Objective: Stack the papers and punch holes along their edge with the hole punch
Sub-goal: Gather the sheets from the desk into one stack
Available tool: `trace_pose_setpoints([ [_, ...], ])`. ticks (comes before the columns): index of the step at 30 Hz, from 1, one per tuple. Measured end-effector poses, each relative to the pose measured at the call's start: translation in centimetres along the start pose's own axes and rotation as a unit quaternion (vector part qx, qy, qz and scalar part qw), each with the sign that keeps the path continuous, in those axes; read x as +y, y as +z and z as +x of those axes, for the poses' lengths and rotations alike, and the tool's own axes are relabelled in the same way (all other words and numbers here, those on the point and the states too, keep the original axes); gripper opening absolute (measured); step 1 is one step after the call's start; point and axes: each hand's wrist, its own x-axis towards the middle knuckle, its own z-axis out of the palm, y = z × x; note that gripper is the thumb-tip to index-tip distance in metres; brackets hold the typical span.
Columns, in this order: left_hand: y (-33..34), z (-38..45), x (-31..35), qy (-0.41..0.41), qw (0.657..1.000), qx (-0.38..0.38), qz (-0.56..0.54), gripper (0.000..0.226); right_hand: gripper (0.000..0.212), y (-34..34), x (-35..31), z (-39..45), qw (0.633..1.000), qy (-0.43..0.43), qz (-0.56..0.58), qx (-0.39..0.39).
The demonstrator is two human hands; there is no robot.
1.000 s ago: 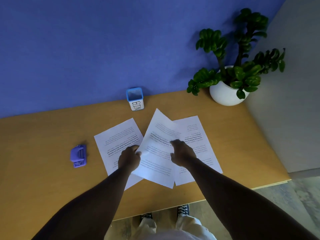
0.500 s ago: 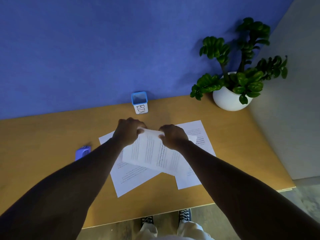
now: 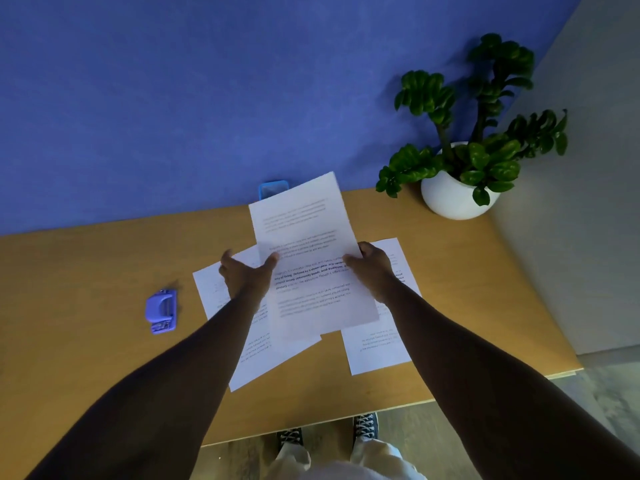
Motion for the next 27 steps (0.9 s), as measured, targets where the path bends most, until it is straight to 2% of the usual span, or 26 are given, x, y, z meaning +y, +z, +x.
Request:
trace_pose_setpoints([
  [3, 0.3, -0.1, -1.5, -0.069, 0.987, -0.111, -0.099, 0.075, 0.023, -0.5, 1.2, -0.3, 0.998, 0.044, 0.044, -0.015],
  [6, 0.4, -0.4, -2.4, -0.074, 0.96, -0.211, -0.169, 0.04, 0.022, -0.7, 2.6, -0.8, 0.994, 0.075, 0.067, -0.04],
  [8, 0.5, -0.8, -2.8, -0.072, 0.946, -0.246, -0.199, 0.024, 0.023, -0.7, 3.6, -1.0, 0.992, 0.09, 0.079, -0.048],
  [11, 0.8, -1.2, -3.3, -0.067, 0.955, -0.239, -0.163, 0.021, 0.02, -0.6, 5.5, -1.1, 0.981, 0.128, 0.135, -0.048],
  [14, 0.9, -1.7, -4.1, -0.041, 0.973, -0.207, -0.096, 0.027, 0.021, -0.9, 8.3, -1.1, 0.965, 0.211, 0.15, 0.045],
  [18, 0.7, -2.2, -5.2, 0.008, 0.98, -0.195, -0.029, 0.026, 0.039, -1.6, 12.2, -1.9, 0.93, 0.323, -0.028, 0.174],
  [21, 0.9, -2.2, -6.1, 0.009, 0.981, -0.194, -0.006, 0.024, 0.053, -1.9, 13.6, -2.7, 0.906, 0.334, -0.131, 0.225],
  [23, 1.2, -2.1, -6.6, 0.0, 0.982, -0.191, -0.004, 0.026, 0.06, -2.4, 14.2, -3.0, 0.894, 0.323, -0.2, 0.237],
  [27, 1.7, -2.2, -7.3, -0.015, 0.984, -0.179, 0.002, 0.026, 0.092, -3.3, 15.2, -3.4, 0.893, 0.303, -0.264, 0.202],
])
